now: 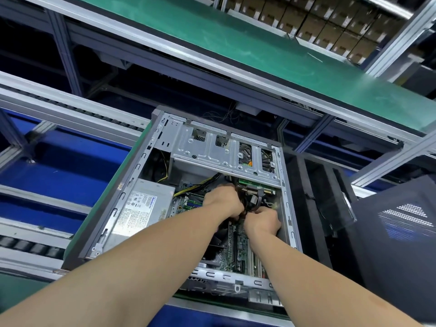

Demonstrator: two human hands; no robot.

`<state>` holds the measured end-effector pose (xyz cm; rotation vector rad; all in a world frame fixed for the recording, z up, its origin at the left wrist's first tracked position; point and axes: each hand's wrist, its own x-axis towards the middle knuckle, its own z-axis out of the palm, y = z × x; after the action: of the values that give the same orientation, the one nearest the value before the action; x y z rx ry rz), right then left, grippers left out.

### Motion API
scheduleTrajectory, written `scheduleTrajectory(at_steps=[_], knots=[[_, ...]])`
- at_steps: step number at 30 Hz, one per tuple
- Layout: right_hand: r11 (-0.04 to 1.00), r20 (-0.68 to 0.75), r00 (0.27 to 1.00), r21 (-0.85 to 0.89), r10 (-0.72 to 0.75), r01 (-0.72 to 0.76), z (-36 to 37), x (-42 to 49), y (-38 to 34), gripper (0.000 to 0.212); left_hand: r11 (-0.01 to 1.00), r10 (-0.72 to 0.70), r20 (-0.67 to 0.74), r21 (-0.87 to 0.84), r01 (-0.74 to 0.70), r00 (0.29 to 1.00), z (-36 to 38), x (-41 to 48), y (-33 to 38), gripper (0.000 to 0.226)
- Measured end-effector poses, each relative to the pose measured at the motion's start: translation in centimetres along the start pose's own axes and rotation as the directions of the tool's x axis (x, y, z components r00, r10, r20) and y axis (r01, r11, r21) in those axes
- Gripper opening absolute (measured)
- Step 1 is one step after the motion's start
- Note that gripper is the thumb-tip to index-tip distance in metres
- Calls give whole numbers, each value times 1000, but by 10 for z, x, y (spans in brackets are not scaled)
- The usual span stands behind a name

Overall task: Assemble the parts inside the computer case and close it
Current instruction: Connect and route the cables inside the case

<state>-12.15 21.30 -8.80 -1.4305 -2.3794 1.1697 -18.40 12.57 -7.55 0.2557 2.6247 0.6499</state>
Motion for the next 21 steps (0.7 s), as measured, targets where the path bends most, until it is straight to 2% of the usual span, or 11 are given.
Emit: scheduleTrajectory(at_steps=[4, 7, 9, 11, 14, 17, 21], knots=[[997, 84, 996, -70, -33, 39, -14, -8, -9, 21, 999, 0, -87, -45, -3, 996, -10, -16, -3, 11], [993, 155, 988, -116, 4, 14, -27, -21, -20, 20, 995, 11, -99, -93, -21, 995, -23, -33, -8, 16], [1000, 177, 984, -13, 26, -24, -36, -32, -23, 16, 979, 38, -102, -194, -57, 994, -29, -46, -10, 19], [994, 152, 988, 110, -27, 11, -44, -43, -23, 17, 957, 53, -164, -273, -97, 985, -31, -60, -12, 16], [965, 159, 985, 260, -74, 31, -51, -61, -21, 24, 913, 18, -216, -395, -105, 976, -28, -78, -7, 2], [904, 214, 976, 423, -24, -70, -57, -70, -27, 33, 881, -24, -211, -467, -79, 977, -22, -92, 3, 14], [816, 238, 970, 552, 45, -173, -58, -64, -39, 32, 861, 43, -242, -483, -159, 969, -13, -94, 15, 21]])
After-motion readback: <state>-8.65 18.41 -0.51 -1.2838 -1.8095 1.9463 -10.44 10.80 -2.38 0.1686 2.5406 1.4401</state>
